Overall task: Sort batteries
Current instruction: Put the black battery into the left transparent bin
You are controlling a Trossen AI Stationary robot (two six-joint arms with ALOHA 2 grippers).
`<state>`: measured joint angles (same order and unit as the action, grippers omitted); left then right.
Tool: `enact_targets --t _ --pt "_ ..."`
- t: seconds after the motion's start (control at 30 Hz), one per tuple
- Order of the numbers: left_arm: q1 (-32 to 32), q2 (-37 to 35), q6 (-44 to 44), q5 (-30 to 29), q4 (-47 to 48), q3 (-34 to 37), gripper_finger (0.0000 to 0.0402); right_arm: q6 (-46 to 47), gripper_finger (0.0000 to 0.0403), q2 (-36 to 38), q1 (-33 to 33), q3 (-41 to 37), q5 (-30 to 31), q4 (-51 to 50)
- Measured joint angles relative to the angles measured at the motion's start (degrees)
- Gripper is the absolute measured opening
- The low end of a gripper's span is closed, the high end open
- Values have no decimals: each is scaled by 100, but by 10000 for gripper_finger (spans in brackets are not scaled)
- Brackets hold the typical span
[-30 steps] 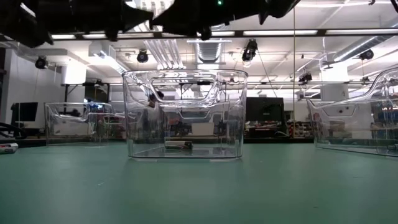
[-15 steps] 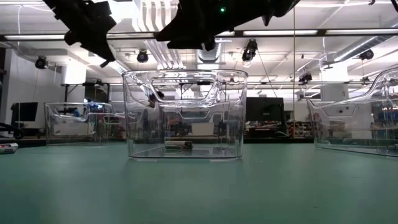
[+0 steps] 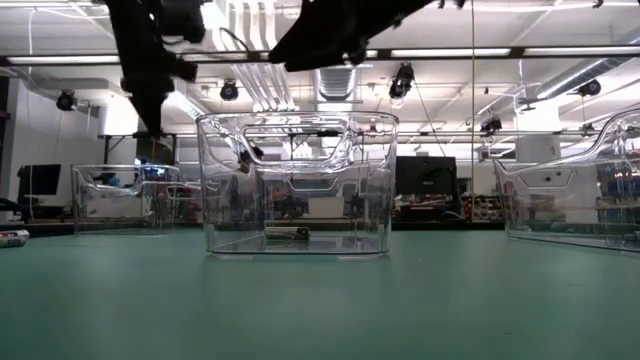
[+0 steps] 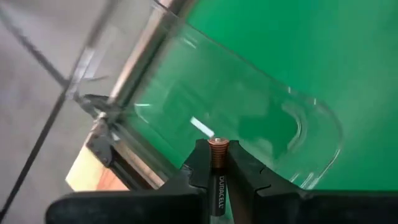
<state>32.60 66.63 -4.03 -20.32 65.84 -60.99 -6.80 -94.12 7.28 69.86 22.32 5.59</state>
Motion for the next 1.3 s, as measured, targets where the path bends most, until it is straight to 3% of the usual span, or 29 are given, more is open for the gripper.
enact_targets --t 0.33,0.47,0.57,0.87,1.07,1.17,1.3 --pt "1021 1284 -1406 137 -74 9 6 326 277 483 542 -249 1182 -598" --pt "1054 1623 -1571 -294 -83 13 6 473 279 710 636 -504 1583 -621" --pt "1045 1808 -1763 -684 -141 18 6 654 275 917 651 -750 1676 -622" --pt "1065 2083 -2986 -781 -1124 413 6 1157 259 1403 673 -1424 1696 -603" --pt "1073 2055 -3933 -1026 -1725 683 5 1234 253 1643 764 -1727 2024 -622" --pt "1078 2055 -4292 -959 -2025 841 4 1241 256 1717 815 -1817 2034 -616" --pt "1125 2123 -4492 -385 -2074 950 4 1334 262 1794 839 -1922 2034 -611"
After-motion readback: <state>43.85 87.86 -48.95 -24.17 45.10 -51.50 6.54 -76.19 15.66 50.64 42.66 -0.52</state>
